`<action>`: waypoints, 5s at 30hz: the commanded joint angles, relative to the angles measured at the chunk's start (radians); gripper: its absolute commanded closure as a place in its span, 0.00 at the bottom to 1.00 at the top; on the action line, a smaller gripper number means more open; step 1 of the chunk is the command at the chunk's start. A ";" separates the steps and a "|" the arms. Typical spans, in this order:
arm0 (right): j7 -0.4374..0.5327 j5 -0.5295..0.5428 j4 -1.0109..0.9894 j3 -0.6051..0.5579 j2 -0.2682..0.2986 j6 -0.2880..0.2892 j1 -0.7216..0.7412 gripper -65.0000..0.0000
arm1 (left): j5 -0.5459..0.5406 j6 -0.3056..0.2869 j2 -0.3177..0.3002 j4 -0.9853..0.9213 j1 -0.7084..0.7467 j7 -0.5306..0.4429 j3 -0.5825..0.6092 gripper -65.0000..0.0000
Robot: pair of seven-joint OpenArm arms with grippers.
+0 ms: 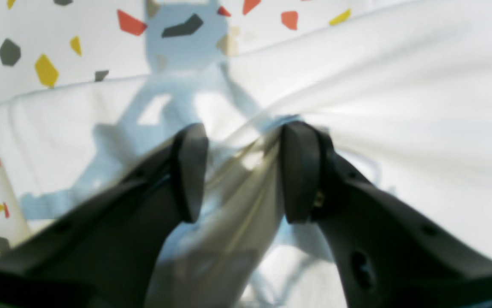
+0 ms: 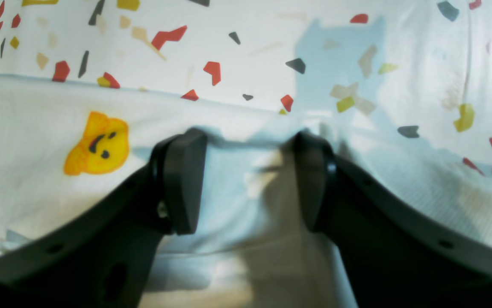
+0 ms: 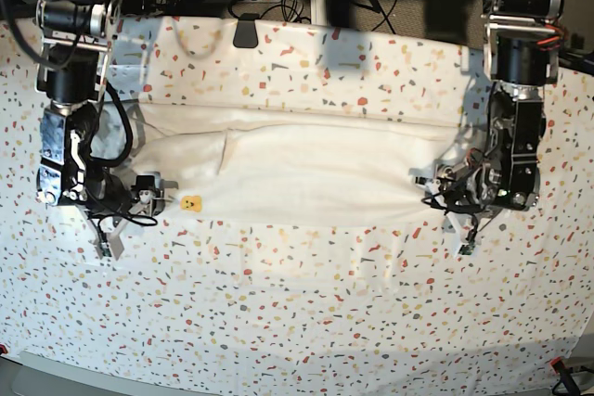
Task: Fold the T-shirt properly
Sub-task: 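Fold the grasped shirt edge over toward the robot with both grippers, then release the shirt and move the left gripper to the shirt's end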
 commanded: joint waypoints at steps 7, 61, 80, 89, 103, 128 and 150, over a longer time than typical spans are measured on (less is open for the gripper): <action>-0.010 0.005 0.010 0.002 0.009 0.003 0.091 0.47 | 0.015 0.000 -0.009 0.007 -0.065 0.016 0.000 0.57; -0.143 0.095 1.205 0.003 0.000 0.118 -0.839 0.47 | -0.719 -0.384 -0.423 -0.438 -0.176 -0.002 -0.002 0.57; -0.172 0.119 1.208 0.003 0.000 0.118 -0.874 0.47 | -0.858 -0.442 -0.394 -0.445 -0.122 0.032 -0.001 0.57; -0.175 0.119 1.208 0.003 0.000 0.118 -0.876 0.47 | -0.691 -0.396 -0.401 -0.444 -0.110 -0.123 -0.002 0.57; -0.175 0.157 1.208 0.003 0.000 0.118 -0.876 0.47 | -0.461 -0.316 -0.400 -0.419 -0.109 -0.252 -0.002 0.57; -0.197 0.187 1.208 0.003 -0.021 0.118 -0.876 0.47 | -0.806 -0.444 -0.377 -0.419 -0.104 -0.021 -0.001 0.75; -0.181 0.187 1.208 0.003 -0.034 0.118 -0.875 0.47 | -0.962 -0.377 -0.366 -0.257 -0.090 0.074 -0.002 1.00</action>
